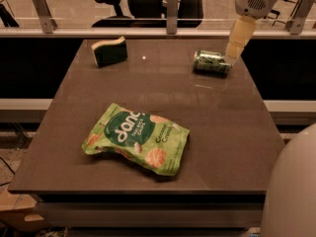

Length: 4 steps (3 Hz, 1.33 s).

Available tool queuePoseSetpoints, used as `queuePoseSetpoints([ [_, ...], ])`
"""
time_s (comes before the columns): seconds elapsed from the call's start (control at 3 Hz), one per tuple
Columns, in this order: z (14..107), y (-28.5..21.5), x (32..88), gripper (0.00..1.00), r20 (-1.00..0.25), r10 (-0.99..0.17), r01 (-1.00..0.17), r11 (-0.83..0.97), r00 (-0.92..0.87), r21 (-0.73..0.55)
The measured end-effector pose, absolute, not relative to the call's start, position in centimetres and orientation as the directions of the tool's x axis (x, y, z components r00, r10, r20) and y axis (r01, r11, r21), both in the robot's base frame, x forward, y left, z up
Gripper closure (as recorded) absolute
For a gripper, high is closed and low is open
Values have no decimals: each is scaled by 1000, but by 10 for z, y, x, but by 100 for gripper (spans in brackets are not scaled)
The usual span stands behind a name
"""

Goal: Place green can upright

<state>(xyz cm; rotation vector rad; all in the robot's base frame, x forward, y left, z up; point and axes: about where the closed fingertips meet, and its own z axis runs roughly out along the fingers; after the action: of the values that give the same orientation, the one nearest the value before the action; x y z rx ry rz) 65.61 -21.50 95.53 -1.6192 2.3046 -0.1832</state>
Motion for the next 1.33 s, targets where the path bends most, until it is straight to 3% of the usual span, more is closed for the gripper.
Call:
queuePoseSetpoints([
  [1.33, 891, -197, 680, 0, -127, -947, -934, 315, -297, -167],
])
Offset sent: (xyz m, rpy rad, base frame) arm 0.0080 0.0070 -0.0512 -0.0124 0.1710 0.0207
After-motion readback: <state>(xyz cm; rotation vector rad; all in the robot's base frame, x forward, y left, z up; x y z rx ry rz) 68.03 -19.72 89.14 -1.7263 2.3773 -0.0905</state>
